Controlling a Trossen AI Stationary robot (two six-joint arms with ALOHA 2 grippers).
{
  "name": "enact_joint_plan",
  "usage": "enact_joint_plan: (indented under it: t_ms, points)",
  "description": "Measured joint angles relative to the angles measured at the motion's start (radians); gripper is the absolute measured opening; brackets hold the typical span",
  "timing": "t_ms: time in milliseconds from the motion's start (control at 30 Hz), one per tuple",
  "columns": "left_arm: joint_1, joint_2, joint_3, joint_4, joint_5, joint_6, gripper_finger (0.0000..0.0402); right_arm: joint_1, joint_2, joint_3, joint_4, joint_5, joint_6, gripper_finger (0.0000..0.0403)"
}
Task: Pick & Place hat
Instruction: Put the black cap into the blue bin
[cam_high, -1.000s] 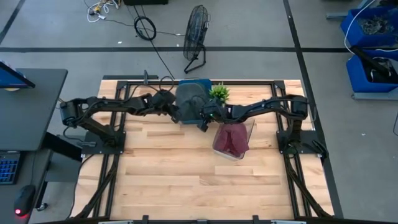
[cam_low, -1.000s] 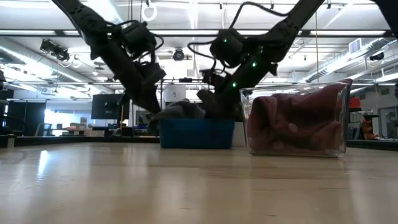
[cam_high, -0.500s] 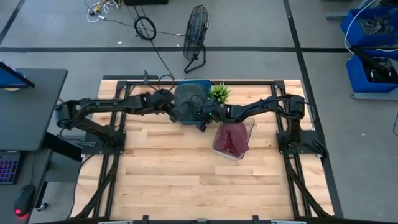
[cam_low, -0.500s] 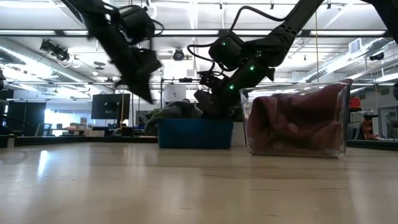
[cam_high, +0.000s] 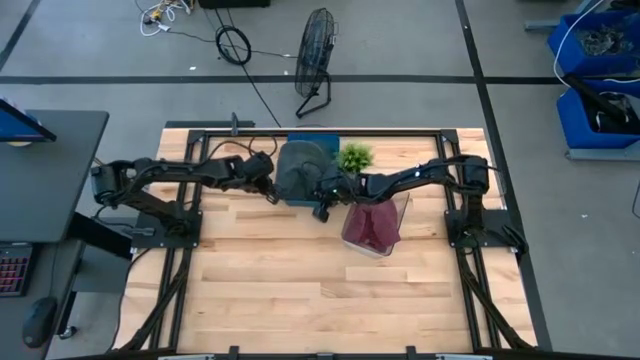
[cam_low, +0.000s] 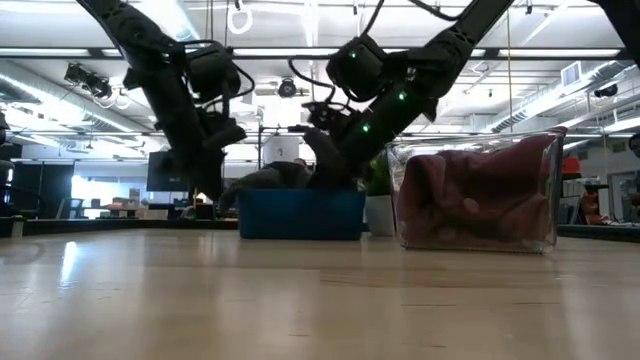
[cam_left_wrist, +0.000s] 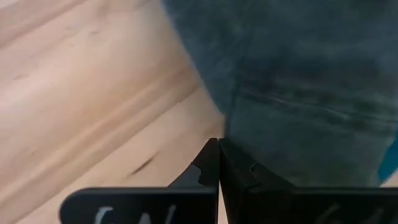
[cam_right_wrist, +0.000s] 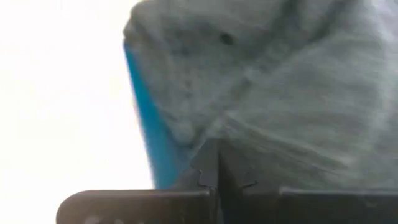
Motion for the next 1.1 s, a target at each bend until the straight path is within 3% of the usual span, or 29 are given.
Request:
enact_joint_plan:
  t_ms: [300, 667, 967, 1100]
  points:
    - [-0.009, 0.008, -0.015, 0.075, 0.041, 0.056, 0.0003, 0.045, 0.000, 0.023, 0.008, 0.003, -0.002, 0.0000]
    - [-0.034, 0.008, -0.014, 0.335, 0.177, 0.136, 0.0003, 0.037, -0.002, 0.023, -0.026, 0.032, 0.012, 0.0000]
    - [-0.033, 0.004, -0.014, 0.322, 0.176, 0.150, 0.0003, 0.028, -0.003, 0.023, -0.009, 0.031, -0.018, 0.0000]
    - [-0.033, -0.054, -0.013, 0.279, 0.155, 0.179, 0.0003, 0.033, -0.031, 0.033, -0.022, 0.033, -0.030, 0.0007]
